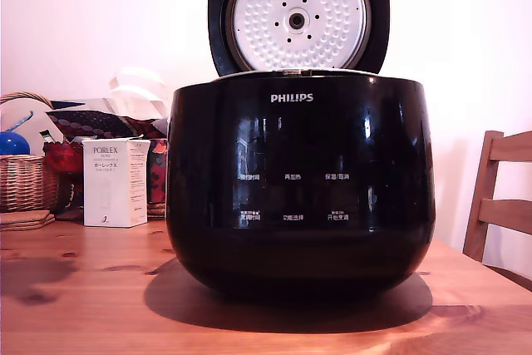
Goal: Close the rice cooker by pressing the lid down with medium force
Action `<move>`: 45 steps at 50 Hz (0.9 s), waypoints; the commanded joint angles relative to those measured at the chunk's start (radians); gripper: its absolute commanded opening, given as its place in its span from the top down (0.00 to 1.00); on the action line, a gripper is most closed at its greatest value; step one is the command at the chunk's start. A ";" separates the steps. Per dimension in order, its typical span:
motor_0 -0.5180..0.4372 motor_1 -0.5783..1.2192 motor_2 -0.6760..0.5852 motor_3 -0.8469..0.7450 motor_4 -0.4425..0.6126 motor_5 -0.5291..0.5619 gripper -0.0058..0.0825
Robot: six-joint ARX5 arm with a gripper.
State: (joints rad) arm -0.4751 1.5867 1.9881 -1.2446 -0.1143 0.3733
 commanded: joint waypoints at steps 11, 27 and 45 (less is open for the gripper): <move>0.026 0.002 0.011 0.209 -0.003 0.029 0.96; 0.030 0.003 0.011 0.492 0.013 0.111 0.96; 0.051 0.078 0.012 0.666 0.146 0.159 0.96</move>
State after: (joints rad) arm -0.4351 1.6077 1.9953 -0.5987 0.0269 0.5289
